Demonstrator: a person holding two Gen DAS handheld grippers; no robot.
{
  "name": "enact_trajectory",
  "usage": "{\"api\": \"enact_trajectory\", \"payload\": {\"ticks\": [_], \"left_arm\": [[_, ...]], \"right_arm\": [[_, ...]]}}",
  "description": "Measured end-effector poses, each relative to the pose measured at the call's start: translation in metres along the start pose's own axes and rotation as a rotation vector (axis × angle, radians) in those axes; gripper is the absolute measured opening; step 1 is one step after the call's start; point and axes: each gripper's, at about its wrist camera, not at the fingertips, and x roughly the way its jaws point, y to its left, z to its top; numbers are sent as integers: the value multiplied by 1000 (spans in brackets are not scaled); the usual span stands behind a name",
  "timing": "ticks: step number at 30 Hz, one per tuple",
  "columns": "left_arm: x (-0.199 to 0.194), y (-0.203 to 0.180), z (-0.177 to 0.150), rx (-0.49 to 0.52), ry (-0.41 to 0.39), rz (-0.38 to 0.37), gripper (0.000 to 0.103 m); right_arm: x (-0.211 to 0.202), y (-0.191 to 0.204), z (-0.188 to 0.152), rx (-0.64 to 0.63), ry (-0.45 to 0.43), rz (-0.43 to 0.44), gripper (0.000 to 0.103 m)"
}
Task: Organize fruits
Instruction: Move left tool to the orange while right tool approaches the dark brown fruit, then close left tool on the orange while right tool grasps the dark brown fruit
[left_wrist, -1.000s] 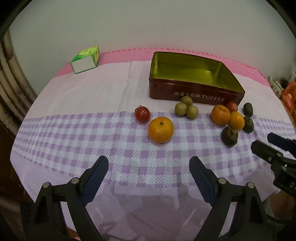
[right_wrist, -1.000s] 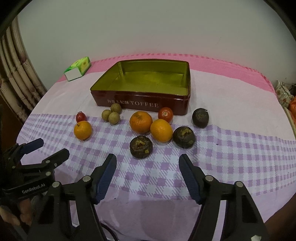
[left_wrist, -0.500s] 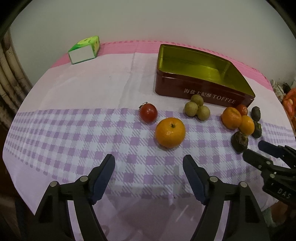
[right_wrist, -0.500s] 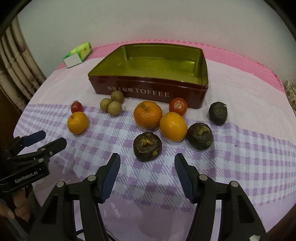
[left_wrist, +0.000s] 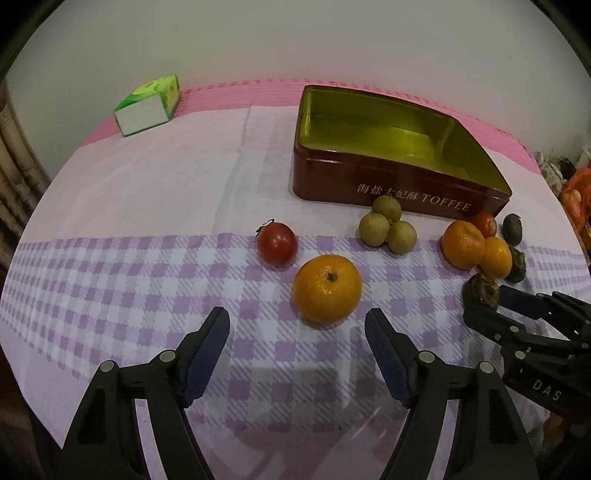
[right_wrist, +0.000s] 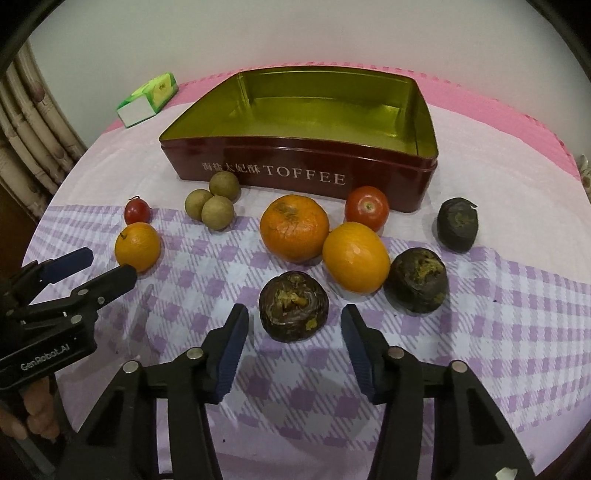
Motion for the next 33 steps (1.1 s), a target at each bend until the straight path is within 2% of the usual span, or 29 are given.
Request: {"api": "enact_trajectory", "payload": {"ticks": [7, 18, 25, 33], "left_arm": [[10, -2, 5, 9, 15, 4, 71], [23, -8, 10, 37, 47, 6, 59], [23, -14, 12, 62, 45, -14, 42], [24, -17, 12, 66, 47, -9, 41]], "right_arm": [[4, 2, 4, -16, -9, -7, 40], [4, 1, 6, -24, -9, -4, 39], [4, 1, 6, -28, -9, -7, 39], [5, 1, 6, -32, -7, -5, 37]]}}
